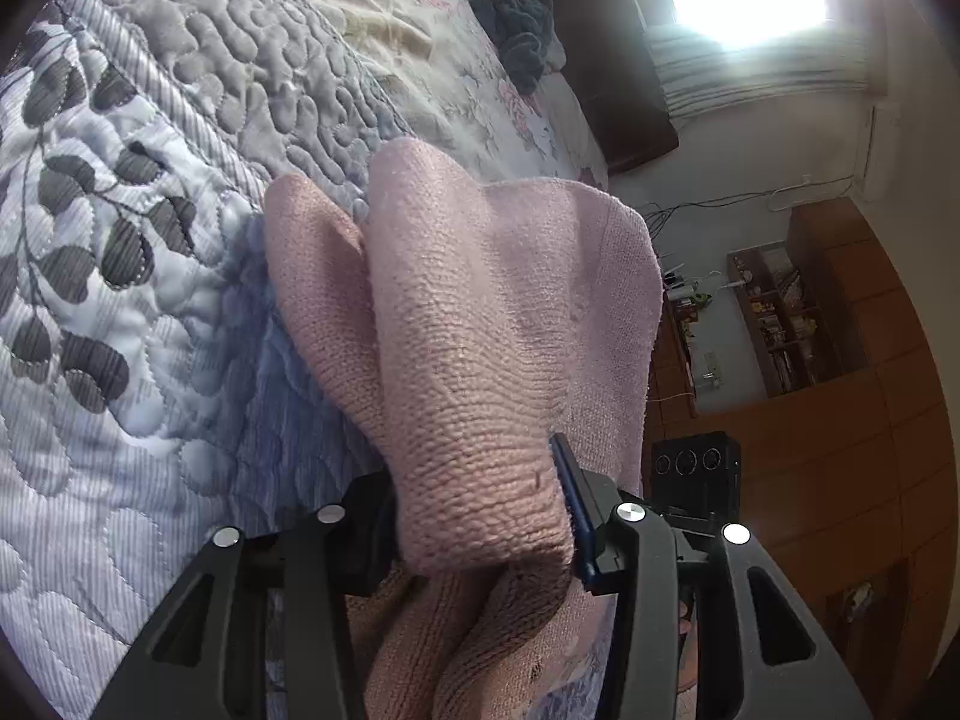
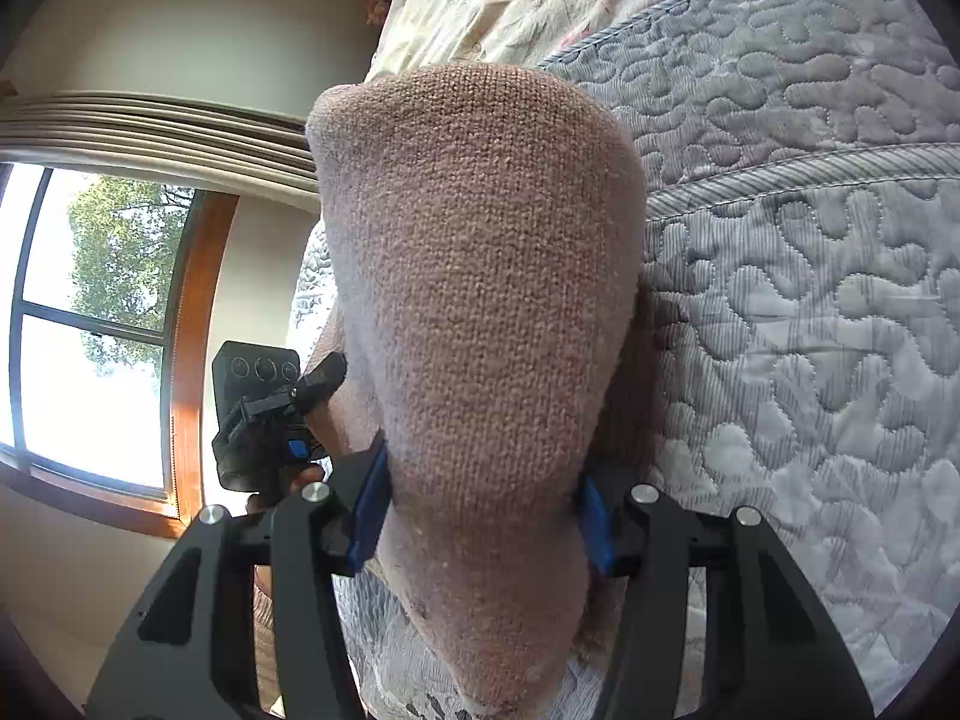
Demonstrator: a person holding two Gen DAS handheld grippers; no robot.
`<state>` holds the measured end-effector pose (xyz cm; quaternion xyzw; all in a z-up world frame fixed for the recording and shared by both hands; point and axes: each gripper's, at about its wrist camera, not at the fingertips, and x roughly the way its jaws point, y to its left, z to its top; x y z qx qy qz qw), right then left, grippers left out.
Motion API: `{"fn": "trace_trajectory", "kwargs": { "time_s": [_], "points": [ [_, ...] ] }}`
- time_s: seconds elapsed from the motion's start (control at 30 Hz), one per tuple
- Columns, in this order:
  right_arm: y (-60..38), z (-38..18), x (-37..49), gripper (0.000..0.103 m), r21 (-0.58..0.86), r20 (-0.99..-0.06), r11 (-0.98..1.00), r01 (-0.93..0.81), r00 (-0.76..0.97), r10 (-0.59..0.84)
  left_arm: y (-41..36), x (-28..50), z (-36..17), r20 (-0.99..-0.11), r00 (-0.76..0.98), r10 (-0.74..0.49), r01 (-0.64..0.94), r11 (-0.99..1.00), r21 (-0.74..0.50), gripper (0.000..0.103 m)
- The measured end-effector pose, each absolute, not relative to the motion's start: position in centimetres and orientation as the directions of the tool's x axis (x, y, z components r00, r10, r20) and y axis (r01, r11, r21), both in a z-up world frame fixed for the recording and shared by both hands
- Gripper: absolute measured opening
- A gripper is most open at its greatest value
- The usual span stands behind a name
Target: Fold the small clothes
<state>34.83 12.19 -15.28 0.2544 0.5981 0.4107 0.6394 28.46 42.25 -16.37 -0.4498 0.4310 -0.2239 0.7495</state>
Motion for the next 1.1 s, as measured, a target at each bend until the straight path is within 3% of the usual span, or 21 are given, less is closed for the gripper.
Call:
{"fn": "trace_trajectory", "kwargs": {
  "time_s": [0.37, 0.63, 0.77, 1.1],
  "points": [
    [-2.2, -8.1, 29.3, 0.052, 0.774, -0.595, 0.583, -0.247, 0.027, 0.803, 29.1, 23.9, -11.5, -0.377, 0.471, -0.798, 0.047, 0.449, -0.892, 0.045],
    [-7.0, -13.4, 26.5, 0.052, 0.745, -0.656, 0.65, -0.149, 0.009, 0.755, 23.5, 20.4, -16.0, -0.499, 0.404, -0.767, -0.023, 0.537, -0.843, 0.045],
    [-7.7, -16.7, 25.6, 0.06, 0.744, -0.659, 0.655, -0.135, 0.021, 0.752, 23.5, 20.1, -19.2, -0.57, 0.391, -0.723, -0.045, 0.603, -0.796, 0.047],
    [-8.2, -14.6, 21.4, 0.082, 0.69, -0.705, 0.706, -0.161, 0.072, 0.705, 23.4, 17.0, -15.4, -0.714, 0.404, -0.572, -0.065, 0.76, -0.646, 0.059]
  ]
}}
